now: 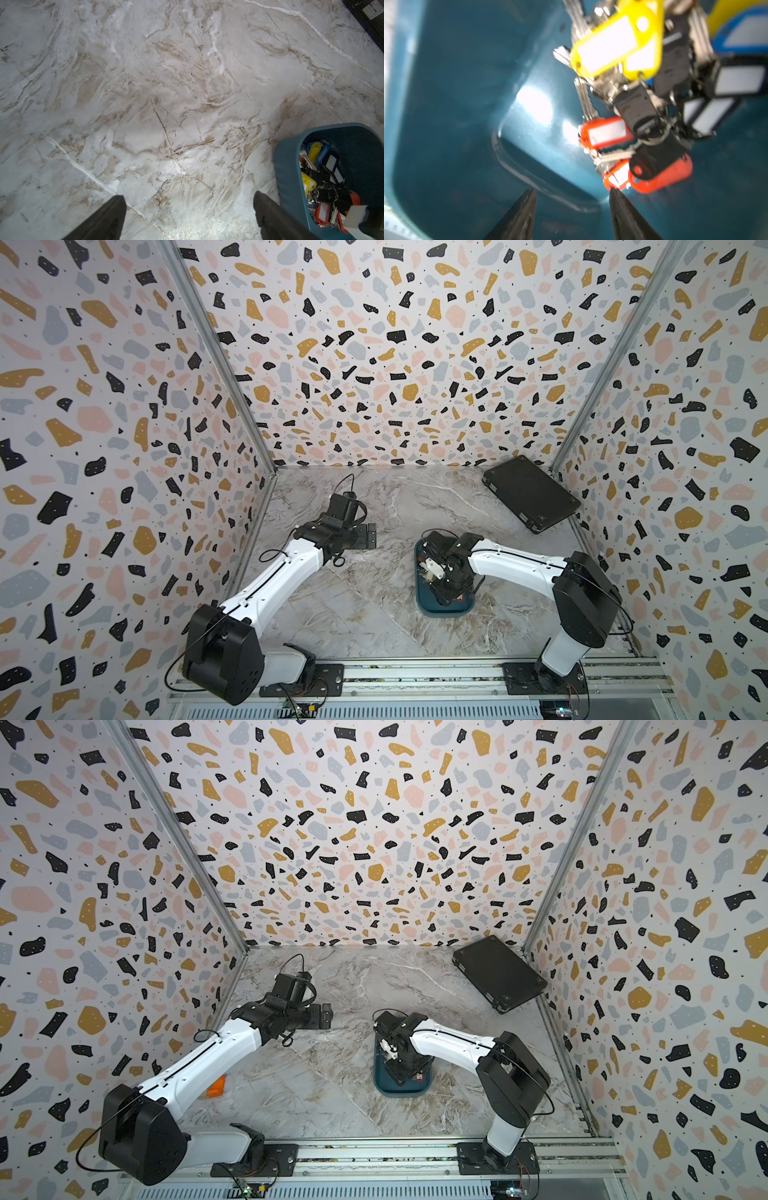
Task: Take the keys out of the storage box
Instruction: Move the storage box to the center of the board, then pick up the key from the storage box.
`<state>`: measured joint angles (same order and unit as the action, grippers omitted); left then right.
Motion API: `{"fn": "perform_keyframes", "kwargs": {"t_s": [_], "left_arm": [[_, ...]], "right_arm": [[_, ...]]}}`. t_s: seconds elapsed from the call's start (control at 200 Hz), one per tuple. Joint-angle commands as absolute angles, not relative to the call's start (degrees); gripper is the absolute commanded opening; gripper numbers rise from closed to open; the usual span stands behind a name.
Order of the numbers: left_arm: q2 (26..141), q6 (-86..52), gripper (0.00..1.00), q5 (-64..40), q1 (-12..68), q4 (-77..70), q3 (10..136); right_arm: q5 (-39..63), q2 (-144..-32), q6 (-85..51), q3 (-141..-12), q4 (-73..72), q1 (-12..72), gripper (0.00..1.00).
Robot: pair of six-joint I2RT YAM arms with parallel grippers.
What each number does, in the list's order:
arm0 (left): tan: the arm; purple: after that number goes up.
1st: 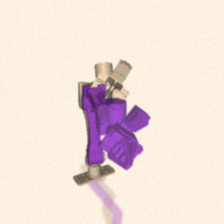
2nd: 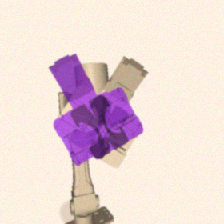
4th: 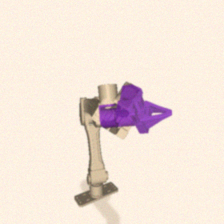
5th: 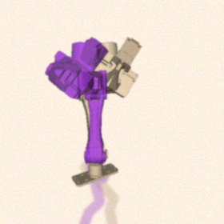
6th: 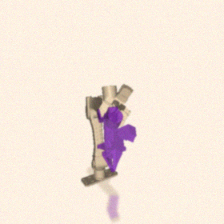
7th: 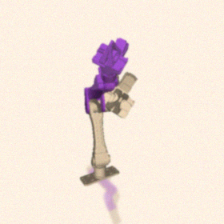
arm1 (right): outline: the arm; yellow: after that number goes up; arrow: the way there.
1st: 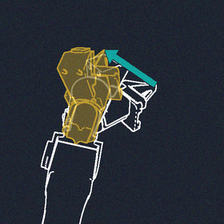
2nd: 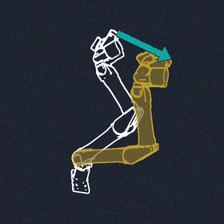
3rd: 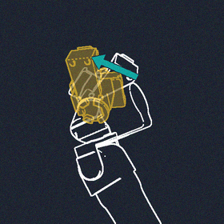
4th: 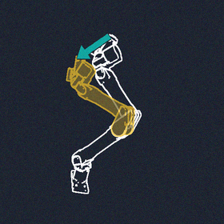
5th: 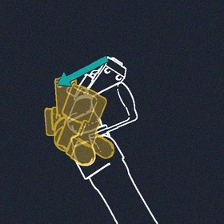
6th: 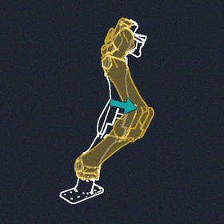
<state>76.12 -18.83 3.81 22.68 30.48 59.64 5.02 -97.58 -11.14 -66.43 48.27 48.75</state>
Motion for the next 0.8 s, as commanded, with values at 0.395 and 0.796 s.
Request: {"fn": "perform_keyframes", "kwargs": {"t_s": [0.395, 0.796], "left_arm": [[76.68, -18.10, 1.00, 4.80, 22.94, 30.59, 61.19], [77.39, -18.06, 1.00, 4.55, 22.94, 30.85, 61.52]], "right_arm": [[12.33, -99.45, -4.91, -65.58, 43.33, 42.56, 0.51], [13.43, -98.63, -4.83, -64.17, 43.69, 42.63, 0.46]]}}
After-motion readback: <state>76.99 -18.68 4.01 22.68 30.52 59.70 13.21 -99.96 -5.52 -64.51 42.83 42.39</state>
